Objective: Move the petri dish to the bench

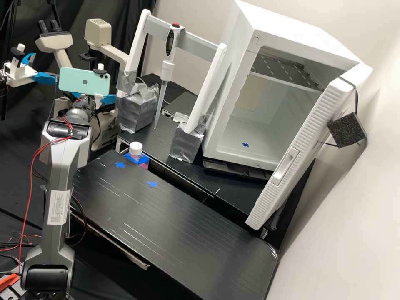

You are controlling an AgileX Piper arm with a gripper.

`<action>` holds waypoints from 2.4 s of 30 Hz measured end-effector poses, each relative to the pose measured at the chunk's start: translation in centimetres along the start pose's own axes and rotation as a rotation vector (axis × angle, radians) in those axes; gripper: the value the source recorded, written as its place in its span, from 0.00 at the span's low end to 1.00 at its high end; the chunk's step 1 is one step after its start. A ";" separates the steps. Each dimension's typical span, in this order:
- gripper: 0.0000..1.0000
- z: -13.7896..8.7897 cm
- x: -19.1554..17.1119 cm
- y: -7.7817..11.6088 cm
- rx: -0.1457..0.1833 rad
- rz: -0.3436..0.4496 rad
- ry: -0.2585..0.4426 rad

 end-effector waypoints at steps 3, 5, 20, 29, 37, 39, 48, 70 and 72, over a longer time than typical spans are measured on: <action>0.00 -0.1 0.0 -0.1 -0.003 -0.001 -0.003; 0.00 -0.1 0.0 -0.2 -0.012 -0.002 -0.003; 0.00 -0.5 -0.1 -0.6 -0.018 -0.008 -0.002; 0.00 -0.4 -0.1 -0.7 -0.008 -0.030 -0.011; 0.00 -0.4 -0.1 -0.8 0.014 -0.034 -0.008; 0.00 -0.5 -0.1 -0.8 0.016 -0.038 -0.005; 0.00 -0.7 -0.8 -0.8 0.014 -0.059 0.021; 0.00 -2.3 -7.8 1.4 0.032 -0.067 0.100; 0.00 -2.2 -8.6 1.4 0.010 -0.059 0.106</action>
